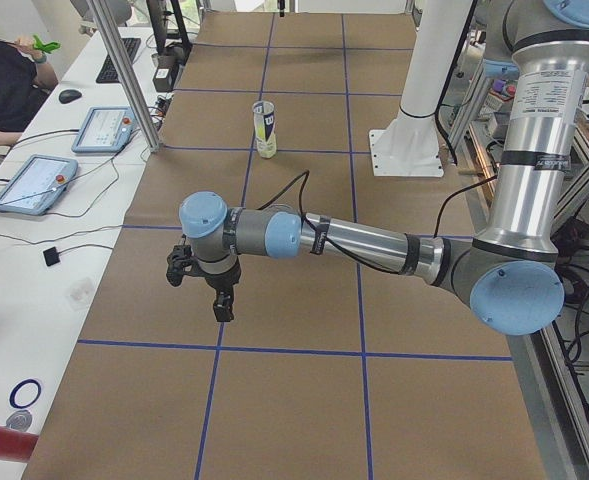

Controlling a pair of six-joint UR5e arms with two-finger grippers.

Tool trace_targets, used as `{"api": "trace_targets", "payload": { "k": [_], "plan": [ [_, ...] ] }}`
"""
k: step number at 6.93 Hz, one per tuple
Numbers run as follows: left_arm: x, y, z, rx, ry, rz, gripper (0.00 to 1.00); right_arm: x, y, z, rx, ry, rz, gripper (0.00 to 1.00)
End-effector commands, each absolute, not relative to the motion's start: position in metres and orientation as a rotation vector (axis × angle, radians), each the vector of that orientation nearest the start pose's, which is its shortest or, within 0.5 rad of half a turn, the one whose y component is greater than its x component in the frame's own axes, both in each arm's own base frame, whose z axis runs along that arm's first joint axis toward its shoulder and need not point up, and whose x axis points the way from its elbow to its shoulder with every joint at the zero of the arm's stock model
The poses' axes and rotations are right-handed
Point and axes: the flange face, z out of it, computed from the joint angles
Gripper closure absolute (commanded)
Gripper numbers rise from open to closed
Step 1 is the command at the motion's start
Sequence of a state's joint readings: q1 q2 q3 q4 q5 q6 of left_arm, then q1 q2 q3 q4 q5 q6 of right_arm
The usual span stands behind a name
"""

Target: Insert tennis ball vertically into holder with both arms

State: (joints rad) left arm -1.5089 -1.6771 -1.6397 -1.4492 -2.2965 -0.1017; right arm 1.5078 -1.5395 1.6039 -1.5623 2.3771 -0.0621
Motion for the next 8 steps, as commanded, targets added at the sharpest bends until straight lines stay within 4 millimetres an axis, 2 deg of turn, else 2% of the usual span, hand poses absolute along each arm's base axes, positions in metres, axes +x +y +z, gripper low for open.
{"api": "trace_targets", "payload": {
  "k": [1, 2, 4, 5, 7, 8],
  "plan": [
    [-0.042, -0.532, 0.605, -0.021, 0.651, -0.019, 0.0, 0.057, -0.487, 0.642, 0.042, -0.832, -0.065, 0.01],
    [-0.048, -0.524, 0.614, -0.006, 0.676, 0.057, 0.0, 0.058, -0.48, 0.651, 0.026, -0.83, -0.056, 0.01],
    [-0.053, -0.51, 0.62, -0.015, 0.773, 0.048, 0.0, 0.068, -0.46, 0.667, 0.003, -0.844, -0.018, 0.01],
    [-0.054, -0.506, 0.623, -0.022, 0.775, 0.041, 0.0, 0.075, -0.451, 0.672, 0.0, -0.869, 0.005, 0.01],
    [-0.058, -0.507, 0.62, -0.01, 0.773, 0.035, 0.0, 0.082, -0.446, 0.677, -0.002, -0.879, 0.026, 0.01],
    [-0.06, -0.506, 0.62, -0.008, 0.773, 0.033, 0.0, 0.098, -0.441, 0.679, 0.017, -0.879, 0.055, 0.01]
  ]
}}
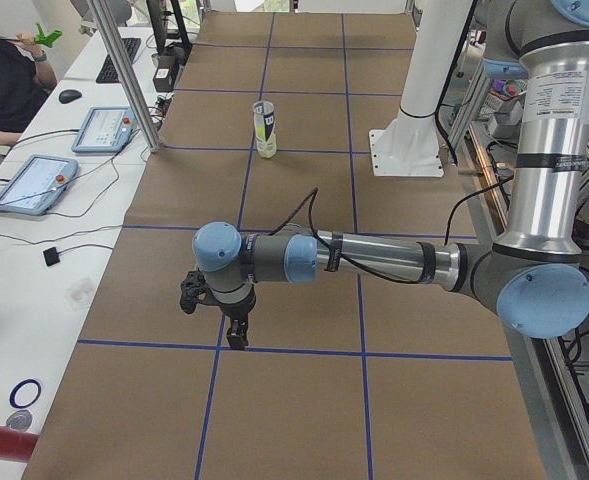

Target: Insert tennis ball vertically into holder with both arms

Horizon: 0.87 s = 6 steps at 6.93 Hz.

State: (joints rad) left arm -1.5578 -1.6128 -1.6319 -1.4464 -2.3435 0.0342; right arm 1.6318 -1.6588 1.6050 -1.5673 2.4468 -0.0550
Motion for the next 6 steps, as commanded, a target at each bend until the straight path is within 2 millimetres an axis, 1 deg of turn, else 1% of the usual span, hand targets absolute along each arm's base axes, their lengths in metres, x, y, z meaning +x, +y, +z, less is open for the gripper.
{"api": "trace_targets", "payload": {
  "k": [1, 2, 4, 6],
  "plan": [
    [-0.06, -0.506, 0.62, -0.008, 0.773, 0.033, 0.0, 0.11, -0.439, 0.666, 0.047, -0.871, 0.072, 0.01],
    [-0.06, -0.507, 0.618, -0.005, 0.773, 0.034, 0.0, 0.109, -0.441, 0.651, 0.067, -0.866, 0.067, 0.01],
    [-0.06, -0.506, 0.613, 0.004, 0.772, 0.037, 0.0, 0.106, -0.445, 0.634, 0.062, -0.869, 0.121, 0.01],
    [-0.06, -0.506, 0.613, 0.004, 0.772, 0.037, 0.0, 0.103, -0.445, 0.631, 0.063, -0.872, 0.112, 0.01]
  ]
}}
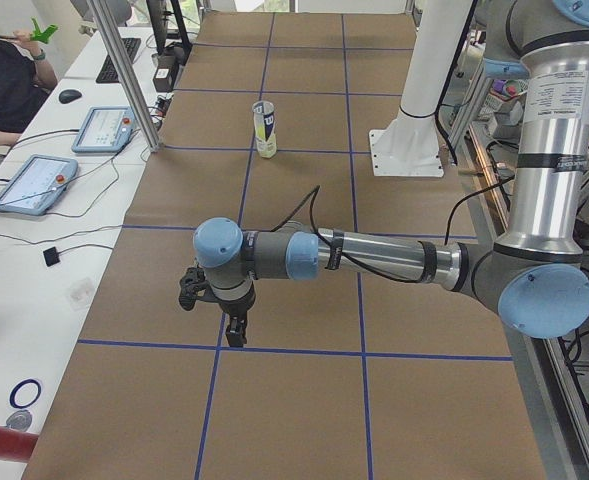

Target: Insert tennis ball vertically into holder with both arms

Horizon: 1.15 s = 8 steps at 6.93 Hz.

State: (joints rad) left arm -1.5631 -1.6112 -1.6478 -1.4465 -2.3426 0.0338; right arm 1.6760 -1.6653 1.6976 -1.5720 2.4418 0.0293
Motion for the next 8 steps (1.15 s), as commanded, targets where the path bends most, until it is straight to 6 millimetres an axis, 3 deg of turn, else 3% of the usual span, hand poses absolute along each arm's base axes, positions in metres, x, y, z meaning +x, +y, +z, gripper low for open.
{"api": "trace_targets", "payload": {
  "k": [1, 8],
  "plan": [
    [-0.06, -0.506, 0.6131, 0.003, 0.772, 0.036, 0.0, 0.1023, -0.4448, 0.6325, 0.062, -0.875, 0.112, 0.01],
    [-0.0593, -0.5058, 0.6144, -0.004, 0.77, 0.036, 0.0, 0.1019, -0.442, 0.6356, 0.062, -0.876, 0.106, 0.01]
  ]
}}
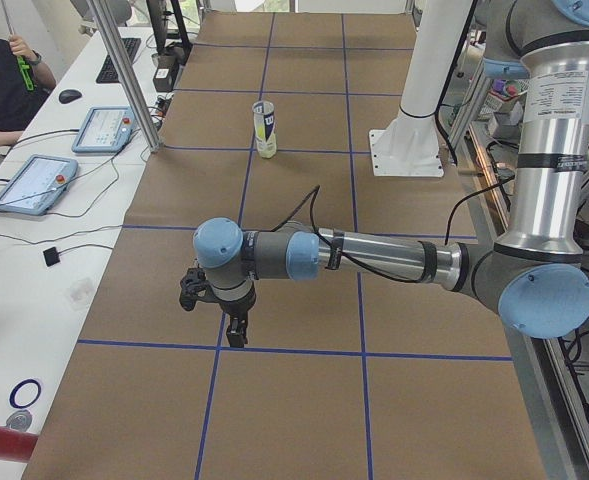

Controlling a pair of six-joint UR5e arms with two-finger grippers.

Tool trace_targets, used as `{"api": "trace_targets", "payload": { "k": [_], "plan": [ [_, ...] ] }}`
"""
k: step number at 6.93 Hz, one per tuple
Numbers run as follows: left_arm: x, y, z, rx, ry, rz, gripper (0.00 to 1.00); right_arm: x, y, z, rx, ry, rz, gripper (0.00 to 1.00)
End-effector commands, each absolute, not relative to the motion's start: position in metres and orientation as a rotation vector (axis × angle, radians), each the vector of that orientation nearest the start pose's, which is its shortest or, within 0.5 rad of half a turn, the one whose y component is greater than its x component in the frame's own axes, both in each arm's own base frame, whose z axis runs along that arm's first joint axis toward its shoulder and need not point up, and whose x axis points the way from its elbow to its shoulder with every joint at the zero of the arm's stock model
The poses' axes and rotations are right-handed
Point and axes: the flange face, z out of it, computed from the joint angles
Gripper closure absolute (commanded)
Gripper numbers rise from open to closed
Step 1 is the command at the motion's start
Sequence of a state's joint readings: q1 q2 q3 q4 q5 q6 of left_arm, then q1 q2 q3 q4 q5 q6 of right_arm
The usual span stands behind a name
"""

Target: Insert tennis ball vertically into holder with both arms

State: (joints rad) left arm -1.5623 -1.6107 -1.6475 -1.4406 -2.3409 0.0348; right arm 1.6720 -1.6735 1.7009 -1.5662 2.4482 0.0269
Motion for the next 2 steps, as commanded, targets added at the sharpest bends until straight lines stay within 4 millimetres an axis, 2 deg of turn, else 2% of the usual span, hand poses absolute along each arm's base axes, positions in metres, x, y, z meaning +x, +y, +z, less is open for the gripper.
{"api": "trace_targets", "payload": {
  "k": [1, 2],
  "plan": [
    [-0.0595, -0.5058, 0.6152, -0.003, 0.767, 0.037, 0.0, 0.102, -0.442, 0.6357, 0.062, -0.875, 0.104, 0.01],
    [-0.0596, -0.5058, 0.6153, -0.003, 0.766, 0.037, 0.0, 0.102, -0.442, 0.6357, 0.062, -0.875, 0.104, 0.01]
  ]
}}
